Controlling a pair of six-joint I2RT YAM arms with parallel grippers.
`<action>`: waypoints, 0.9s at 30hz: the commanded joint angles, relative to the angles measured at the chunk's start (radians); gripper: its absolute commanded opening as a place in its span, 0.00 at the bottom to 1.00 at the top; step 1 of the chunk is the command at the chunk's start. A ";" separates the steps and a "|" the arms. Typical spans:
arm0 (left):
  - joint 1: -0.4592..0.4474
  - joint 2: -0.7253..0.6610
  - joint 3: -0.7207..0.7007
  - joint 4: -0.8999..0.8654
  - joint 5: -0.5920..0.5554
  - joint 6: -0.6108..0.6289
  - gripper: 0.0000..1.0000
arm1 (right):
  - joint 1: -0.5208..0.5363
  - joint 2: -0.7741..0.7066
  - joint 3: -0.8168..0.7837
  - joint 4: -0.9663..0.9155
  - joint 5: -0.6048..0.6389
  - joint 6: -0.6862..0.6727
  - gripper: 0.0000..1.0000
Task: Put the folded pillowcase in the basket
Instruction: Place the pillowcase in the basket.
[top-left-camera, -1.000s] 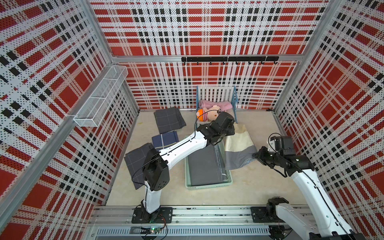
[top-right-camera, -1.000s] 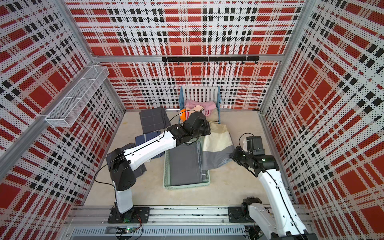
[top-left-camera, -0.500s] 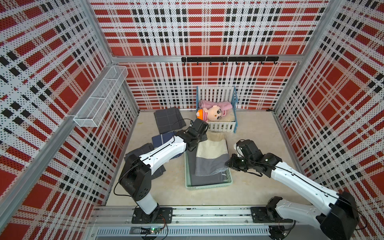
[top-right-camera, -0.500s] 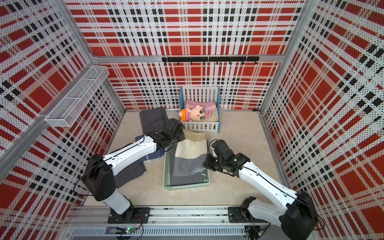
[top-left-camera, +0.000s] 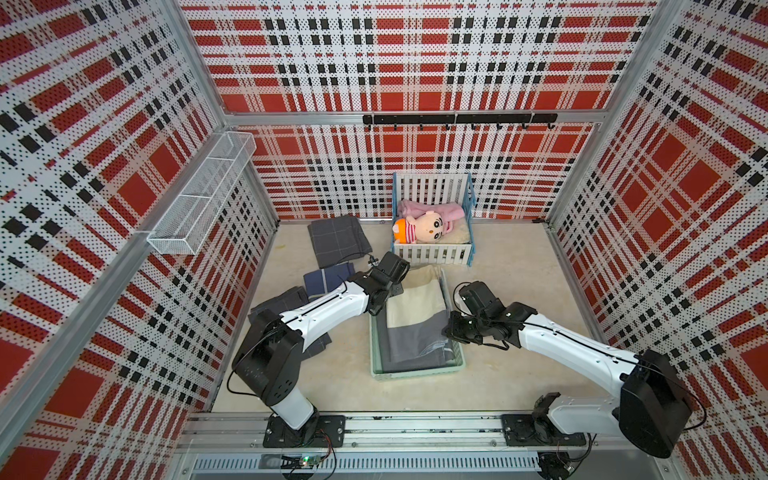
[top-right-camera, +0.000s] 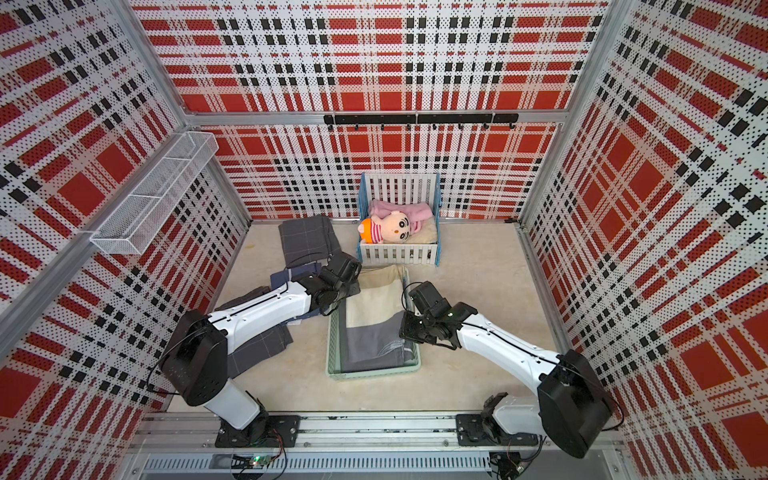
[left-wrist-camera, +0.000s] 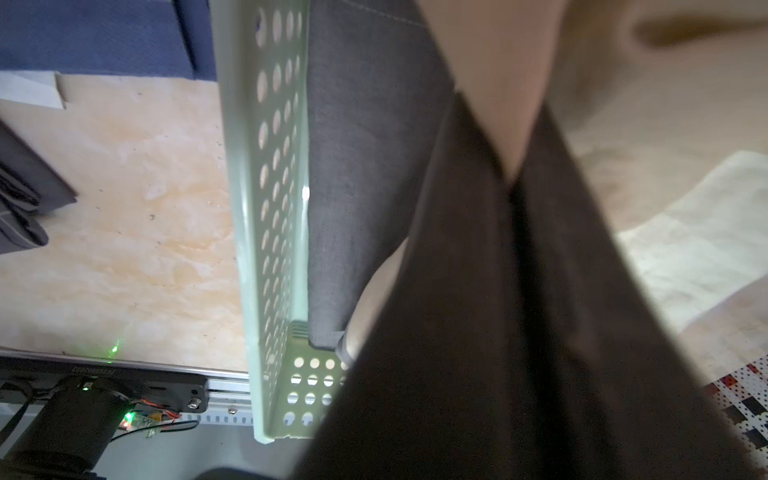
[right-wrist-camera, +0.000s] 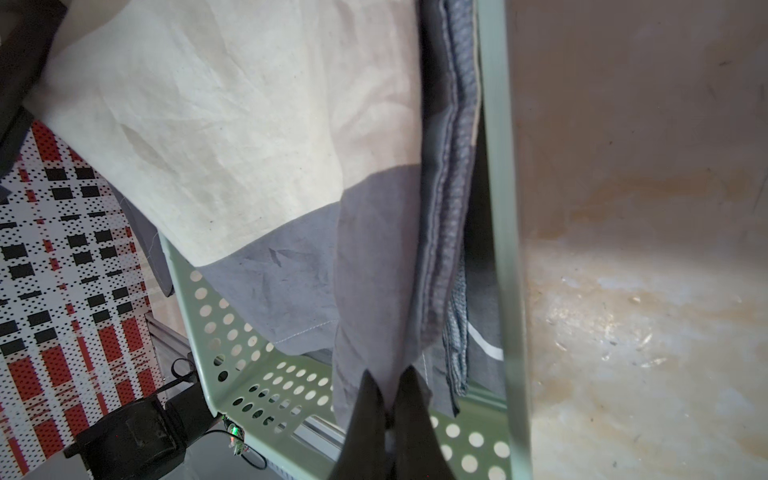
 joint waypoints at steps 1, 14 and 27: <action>0.021 0.010 0.007 0.019 -0.001 0.011 0.00 | 0.013 -0.003 0.000 0.013 -0.028 -0.018 0.00; 0.027 0.060 0.059 -0.066 0.058 0.050 0.00 | 0.028 0.011 -0.005 -0.037 -0.076 -0.064 0.00; 0.017 0.124 0.028 -0.081 -0.032 0.035 0.24 | 0.031 0.077 -0.018 -0.014 0.005 -0.075 0.19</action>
